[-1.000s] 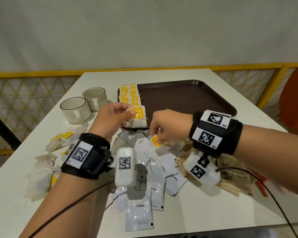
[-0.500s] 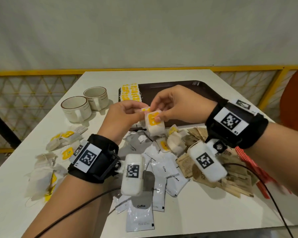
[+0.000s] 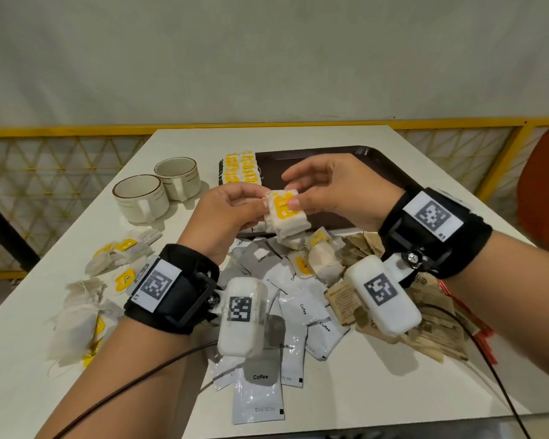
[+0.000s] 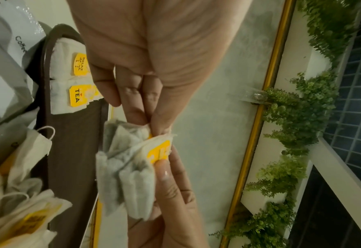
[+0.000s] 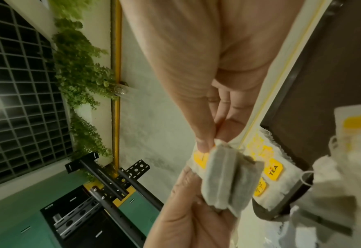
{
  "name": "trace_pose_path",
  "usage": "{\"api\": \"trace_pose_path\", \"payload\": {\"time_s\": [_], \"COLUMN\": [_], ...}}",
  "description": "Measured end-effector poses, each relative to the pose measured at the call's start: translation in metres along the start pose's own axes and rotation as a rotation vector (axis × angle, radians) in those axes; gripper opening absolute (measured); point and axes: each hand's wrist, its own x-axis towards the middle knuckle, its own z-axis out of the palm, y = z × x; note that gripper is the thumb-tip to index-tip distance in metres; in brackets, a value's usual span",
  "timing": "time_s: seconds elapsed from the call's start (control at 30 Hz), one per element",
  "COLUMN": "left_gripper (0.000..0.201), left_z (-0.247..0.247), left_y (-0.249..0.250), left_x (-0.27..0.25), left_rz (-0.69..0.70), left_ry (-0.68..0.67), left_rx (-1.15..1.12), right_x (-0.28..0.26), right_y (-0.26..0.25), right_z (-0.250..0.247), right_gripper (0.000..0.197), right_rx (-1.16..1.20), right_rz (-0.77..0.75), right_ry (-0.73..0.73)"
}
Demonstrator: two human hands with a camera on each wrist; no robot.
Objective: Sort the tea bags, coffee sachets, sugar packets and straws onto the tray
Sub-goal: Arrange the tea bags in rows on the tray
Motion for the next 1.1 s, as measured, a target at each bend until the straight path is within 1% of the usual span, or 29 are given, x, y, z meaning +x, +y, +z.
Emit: {"api": "trace_pose_path", "payload": {"time_s": [0.13,0.23,0.33,0.37,0.4,0.43,0.47,0.53,0.57,0.6,0.63,0.7,0.73,0.77,0.87,0.93,0.97,1.03,1.07,1.1], "left_gripper": [0.011,0.007,0.028,0.030,0.031,0.031,0.031,0.031,0.030,0.030,0.029,0.028,0.028,0.028,0.027,0.027,0.027,0.027,0.027,0.027], "left_z": [0.003,0.005,0.003,0.002,0.001,-0.001,-0.004,-0.009,-0.011,-0.012,-0.012,-0.012,-0.011,-0.011,-0.011,-0.011,-0.010,-0.009,-0.008,-0.007], "left_y": [0.001,0.004,0.002,0.001,0.000,-0.001,-0.001,-0.001,-0.001,-0.001,-0.001,-0.001,-0.002,-0.002,-0.004,-0.005,-0.005,-0.005,-0.006,-0.006], "left_x": [0.000,-0.002,-0.002,-0.002,-0.002,-0.001,-0.001,0.001,0.001,0.002,0.002,0.002,0.002,0.002,0.003,0.003,0.003,0.003,0.003,0.002], "left_rz": [0.008,0.017,0.029,0.025,0.021,0.017,0.016,0.022,0.020,0.016,0.011,0.007,0.008,0.009,0.002,-0.011,-0.017,-0.020,-0.020,-0.019], "left_ry": [-0.003,-0.029,-0.067,-0.068,-0.055,-0.029,0.002,0.060,0.078,0.088,0.095,0.102,0.105,0.108,0.113,0.109,0.104,0.093,0.088,0.085], "left_rx": [-0.046,-0.067,0.029,0.064,0.089,0.102,0.105,0.089,0.072,0.054,0.037,0.019,0.017,0.015,-0.008,-0.022,-0.024,-0.017,-0.014,-0.013], "right_x": [0.001,0.004,0.003,0.003,0.001,0.000,-0.002,-0.007,-0.010,-0.013,-0.016,-0.020,-0.021,-0.021,-0.024,-0.028,-0.028,-0.029,-0.030,-0.030], "right_y": [0.003,0.003,0.004,0.006,0.006,0.006,0.006,0.010,0.014,0.019,0.022,0.025,0.024,0.023,0.015,0.013,0.013,0.014,0.015,0.015], "right_z": [0.006,0.006,0.006,0.004,0.000,-0.006,-0.013,-0.021,-0.022,-0.021,-0.020,-0.022,-0.027,-0.033,-0.053,-0.061,-0.064,-0.066,-0.066,-0.065], "right_gripper": [0.033,0.029,0.026,0.025,0.024,0.022,0.020,0.019,0.019,0.017,0.016,0.016,0.013,0.009,0.010,0.009,0.010,0.027,0.030,0.025], "right_rx": [0.008,0.053,0.139,0.156,0.126,0.016,-0.177,-0.637,-0.816,-0.907,-0.929,-0.877,-0.830,-0.763,-0.491,-0.389,-0.380,-0.404,-0.424,-0.451], "right_rz": [0.026,0.041,0.076,0.090,0.096,0.092,0.081,0.067,0.057,0.046,0.044,0.028,0.030,0.046,0.125,0.120,0.120,0.126,0.124,0.113], "right_ry": [-0.027,-0.005,-0.001,-0.001,-0.009,-0.030,-0.074,-0.232,-0.303,-0.345,-0.354,-0.338,-0.331,-0.332,-0.323,-0.311,-0.311,-0.296,-0.287,-0.279]}}
